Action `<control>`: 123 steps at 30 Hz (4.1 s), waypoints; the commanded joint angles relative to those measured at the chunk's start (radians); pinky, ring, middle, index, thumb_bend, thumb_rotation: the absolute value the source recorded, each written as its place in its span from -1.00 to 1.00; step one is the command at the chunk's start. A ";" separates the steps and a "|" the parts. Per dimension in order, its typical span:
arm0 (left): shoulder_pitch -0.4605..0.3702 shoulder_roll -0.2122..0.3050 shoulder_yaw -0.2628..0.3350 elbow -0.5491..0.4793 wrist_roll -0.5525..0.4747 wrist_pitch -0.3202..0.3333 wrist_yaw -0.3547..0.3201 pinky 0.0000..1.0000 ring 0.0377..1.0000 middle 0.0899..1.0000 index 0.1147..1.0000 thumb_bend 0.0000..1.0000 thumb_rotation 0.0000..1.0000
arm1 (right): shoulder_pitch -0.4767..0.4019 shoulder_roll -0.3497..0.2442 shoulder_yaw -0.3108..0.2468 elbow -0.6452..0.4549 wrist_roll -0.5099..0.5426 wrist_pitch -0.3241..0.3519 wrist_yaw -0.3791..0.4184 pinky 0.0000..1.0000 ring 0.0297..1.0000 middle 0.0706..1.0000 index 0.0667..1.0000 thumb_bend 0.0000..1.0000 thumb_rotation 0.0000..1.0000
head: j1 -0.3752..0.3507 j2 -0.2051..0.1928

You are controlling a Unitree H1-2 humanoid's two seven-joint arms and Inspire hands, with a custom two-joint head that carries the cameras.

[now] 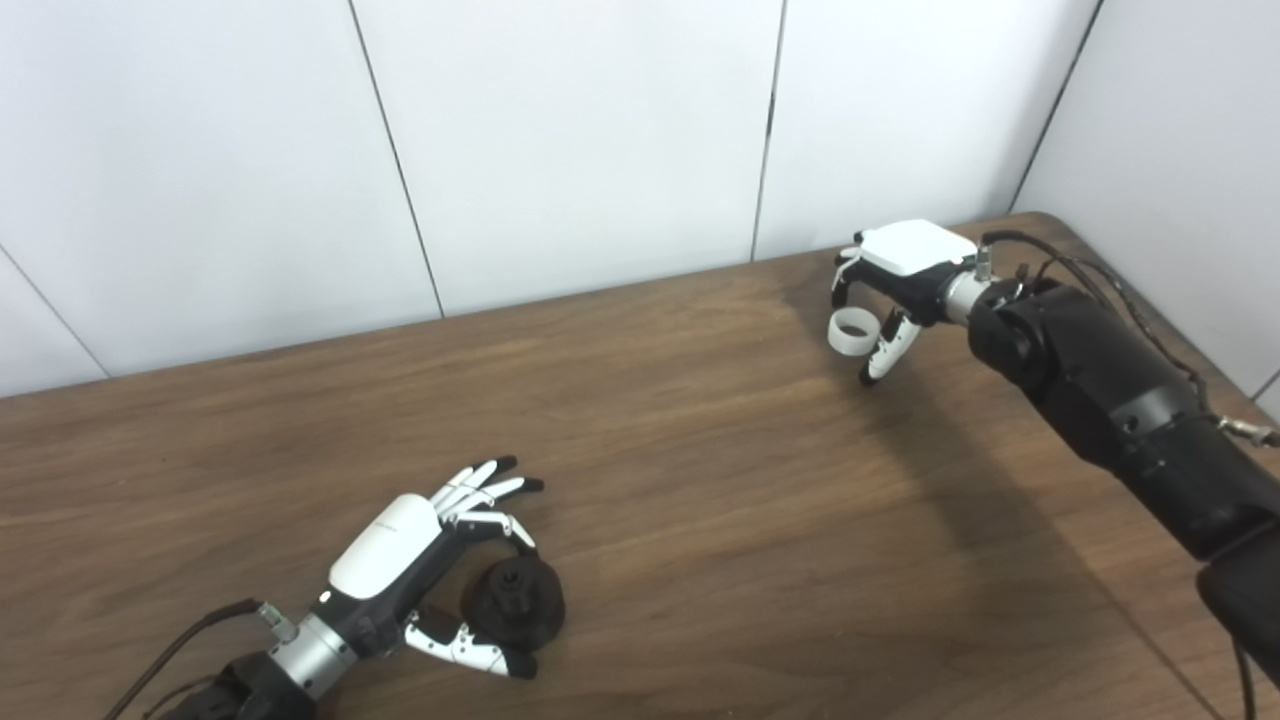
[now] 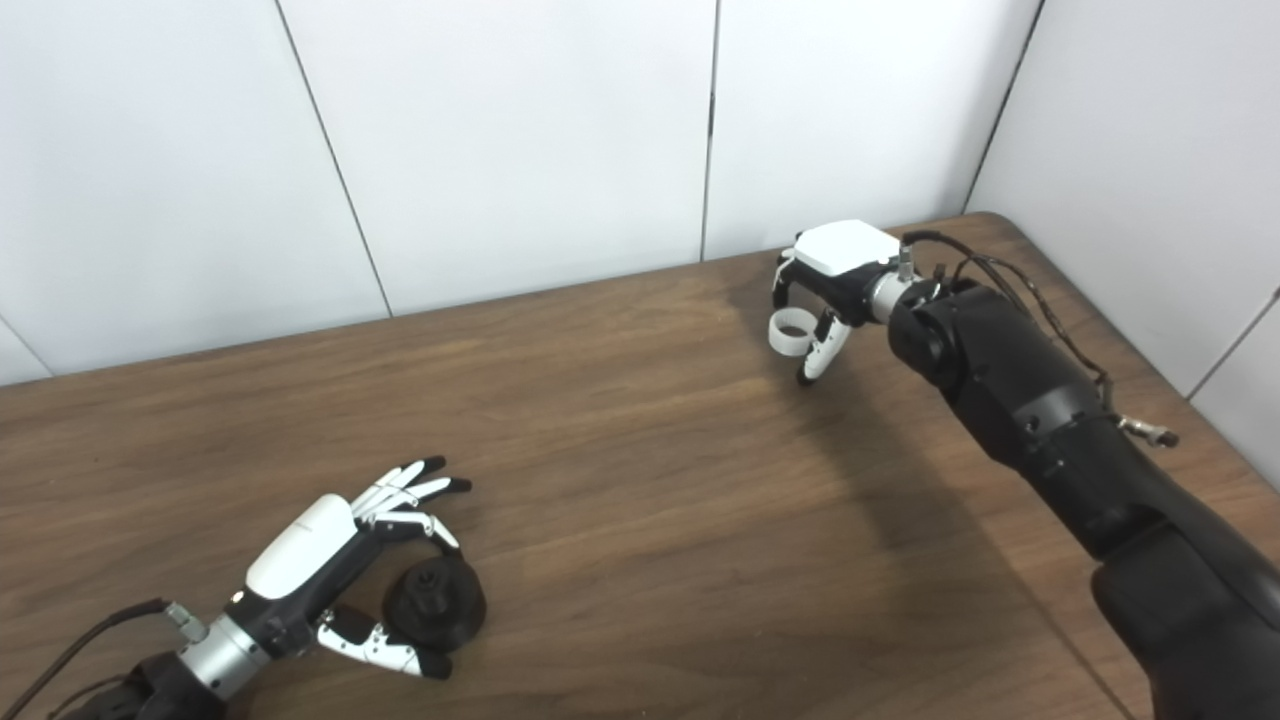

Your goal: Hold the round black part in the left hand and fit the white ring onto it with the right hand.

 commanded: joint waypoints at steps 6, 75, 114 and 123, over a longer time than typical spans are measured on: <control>0.061 0.009 -0.011 -0.018 0.057 0.011 -0.121 1.00 1.00 0.80 -0.17 0.05 -0.88 | -0.051 -0.018 -0.010 -0.009 0.021 -0.002 0.012 1.00 1.00 0.84 0.32 0.85 -0.47 | -0.001 0.007; 0.078 0.021 0.032 -0.040 0.065 0.011 -0.132 1.00 1.00 0.80 -0.17 0.05 -0.88 | -0.033 -0.050 -0.018 -0.011 0.029 -0.007 0.028 1.00 1.00 0.74 0.11 0.84 -0.68 | -0.005 0.020; 0.074 0.026 0.031 -0.039 0.066 0.011 -0.108 1.00 1.00 0.77 -0.17 0.05 -0.88 | -0.005 -0.063 -0.036 -0.036 0.051 -0.016 0.018 1.00 1.00 0.76 0.27 0.88 -0.53 | -0.001 0.028; 0.077 0.019 0.038 -0.046 0.064 0.011 -0.116 1.00 1.00 0.76 -0.17 0.05 -0.88 | -0.021 -0.051 -0.026 -0.011 0.049 -0.041 0.006 1.00 1.00 0.74 0.25 0.83 -0.54 | 0.002 0.028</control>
